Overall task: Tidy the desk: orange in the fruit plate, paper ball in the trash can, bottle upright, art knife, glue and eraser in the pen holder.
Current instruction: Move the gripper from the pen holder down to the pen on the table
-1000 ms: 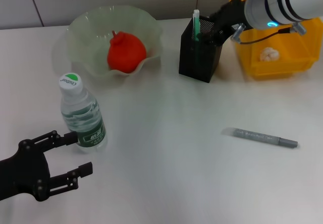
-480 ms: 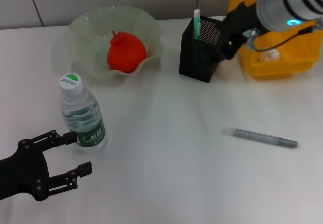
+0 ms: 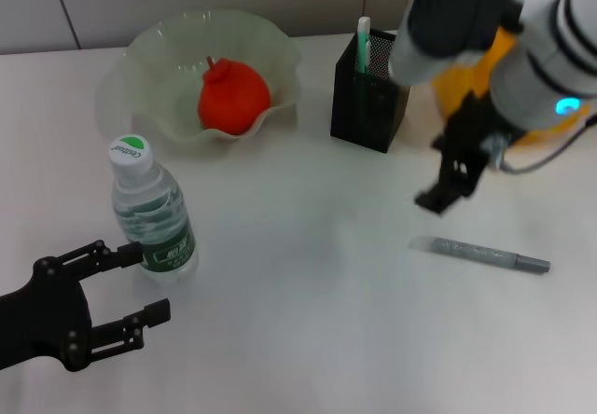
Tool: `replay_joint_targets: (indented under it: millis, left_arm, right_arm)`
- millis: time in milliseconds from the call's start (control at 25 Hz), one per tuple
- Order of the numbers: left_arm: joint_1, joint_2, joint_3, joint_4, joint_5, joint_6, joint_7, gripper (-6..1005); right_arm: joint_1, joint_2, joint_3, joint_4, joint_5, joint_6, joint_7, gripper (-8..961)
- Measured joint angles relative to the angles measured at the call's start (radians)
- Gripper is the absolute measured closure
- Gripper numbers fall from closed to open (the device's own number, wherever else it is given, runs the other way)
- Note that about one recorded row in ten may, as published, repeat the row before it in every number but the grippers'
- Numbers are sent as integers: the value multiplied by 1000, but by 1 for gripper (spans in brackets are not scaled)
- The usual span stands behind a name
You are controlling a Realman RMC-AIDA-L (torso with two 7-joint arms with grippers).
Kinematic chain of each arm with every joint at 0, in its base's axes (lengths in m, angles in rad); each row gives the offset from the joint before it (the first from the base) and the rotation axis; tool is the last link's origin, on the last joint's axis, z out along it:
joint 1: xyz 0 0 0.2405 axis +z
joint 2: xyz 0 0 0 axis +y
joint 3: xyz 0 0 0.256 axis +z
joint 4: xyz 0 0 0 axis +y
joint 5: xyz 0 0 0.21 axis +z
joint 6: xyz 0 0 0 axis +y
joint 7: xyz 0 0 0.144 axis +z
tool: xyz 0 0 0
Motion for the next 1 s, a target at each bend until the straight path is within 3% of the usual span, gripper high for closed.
replay_joint_targets:
  millis: [200,520,1000]
  left_arm:
    - [0,0,5,0,0,2,2,229]
    - [0,-1,7,0,0,7,0,229]
    - [0,-2,6,0,0,11,-2,229]
  right_arm:
    - [23,0,-18,132,1,-4,-32,266]
    - [62,-2,37,330,37,27,-114,289]
    - [67,-2,47,422,-3,119,-145,325]
